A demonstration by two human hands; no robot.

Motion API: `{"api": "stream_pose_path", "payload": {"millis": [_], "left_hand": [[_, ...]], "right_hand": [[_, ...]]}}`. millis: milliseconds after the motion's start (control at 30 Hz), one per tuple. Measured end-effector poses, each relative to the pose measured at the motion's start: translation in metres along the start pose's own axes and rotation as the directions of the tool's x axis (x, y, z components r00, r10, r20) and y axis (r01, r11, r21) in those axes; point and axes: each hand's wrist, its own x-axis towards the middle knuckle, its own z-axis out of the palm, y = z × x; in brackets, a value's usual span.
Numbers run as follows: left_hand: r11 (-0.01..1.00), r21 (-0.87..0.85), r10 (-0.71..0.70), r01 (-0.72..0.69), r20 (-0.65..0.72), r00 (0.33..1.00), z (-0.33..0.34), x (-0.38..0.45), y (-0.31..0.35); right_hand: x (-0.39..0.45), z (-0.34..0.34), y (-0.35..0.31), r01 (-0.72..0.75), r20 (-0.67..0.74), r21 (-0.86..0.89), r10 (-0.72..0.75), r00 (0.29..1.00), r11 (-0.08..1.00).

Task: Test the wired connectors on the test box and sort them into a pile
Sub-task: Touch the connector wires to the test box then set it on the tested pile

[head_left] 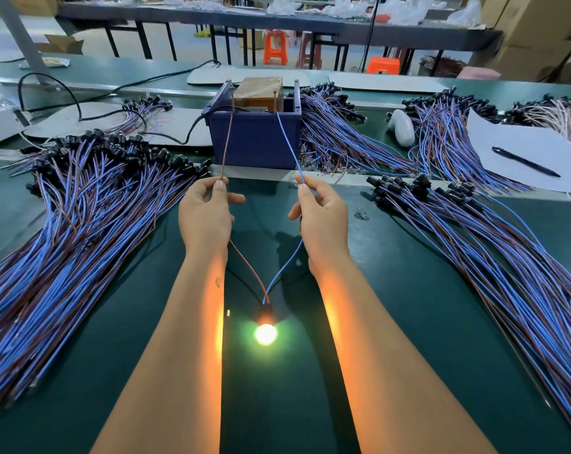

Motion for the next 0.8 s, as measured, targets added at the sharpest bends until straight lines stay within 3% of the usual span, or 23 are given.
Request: {"api": "stream_pose_path", "payload": {"millis": [233,433,533,700,800], "left_hand": [[1.000,-0.005,0.024,-0.024,0.013,1.000,-0.001,-0.001,0.001],[0.985,0.013,0.168,-0.172,0.160,0.973,0.013,-0.012,0.007],[0.992,0.042,0.105,-0.120,0.252,0.962,0.016,-0.016,0.005],[0.995,-0.092,-0.002,0.036,0.344,0.939,0.017,-0.019,0.008],[0.988,-0.134,-0.015,0.070,0.376,0.927,0.017,-0.022,0.010]], "right_hand": [[0.000,0.000,0.001,0.012,0.000,-0.003,-0.012,1.000,1.000],[-0.006,0.009,0.001,0.092,0.047,-0.021,-0.091,0.995,0.995],[-0.010,0.012,0.002,0.151,0.117,-0.057,-0.144,0.983,0.987],[-0.011,0.010,0.001,0.202,0.195,-0.106,-0.179,0.964,0.974],[-0.015,0.010,-0.002,0.179,0.284,-0.036,-0.161,0.945,0.983]]}}
